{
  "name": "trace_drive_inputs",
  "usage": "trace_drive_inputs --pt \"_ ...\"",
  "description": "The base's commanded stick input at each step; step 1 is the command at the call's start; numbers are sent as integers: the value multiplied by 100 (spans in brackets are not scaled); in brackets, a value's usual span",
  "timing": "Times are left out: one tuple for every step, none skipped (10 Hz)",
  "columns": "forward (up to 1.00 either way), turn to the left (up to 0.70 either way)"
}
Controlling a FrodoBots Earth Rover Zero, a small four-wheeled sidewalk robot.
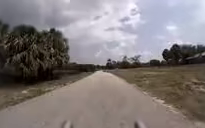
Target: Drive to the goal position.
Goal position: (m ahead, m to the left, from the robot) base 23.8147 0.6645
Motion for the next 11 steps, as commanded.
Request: trace_drive_inputs --pt "85 0" --pt "85 0" --pt "85 0" --pt "85 -2" --pt "85 -15" --pt "85 -33" --pt "85 -21" --pt "85 -9" --pt "85 0" --pt "85 0" --pt "85 0"
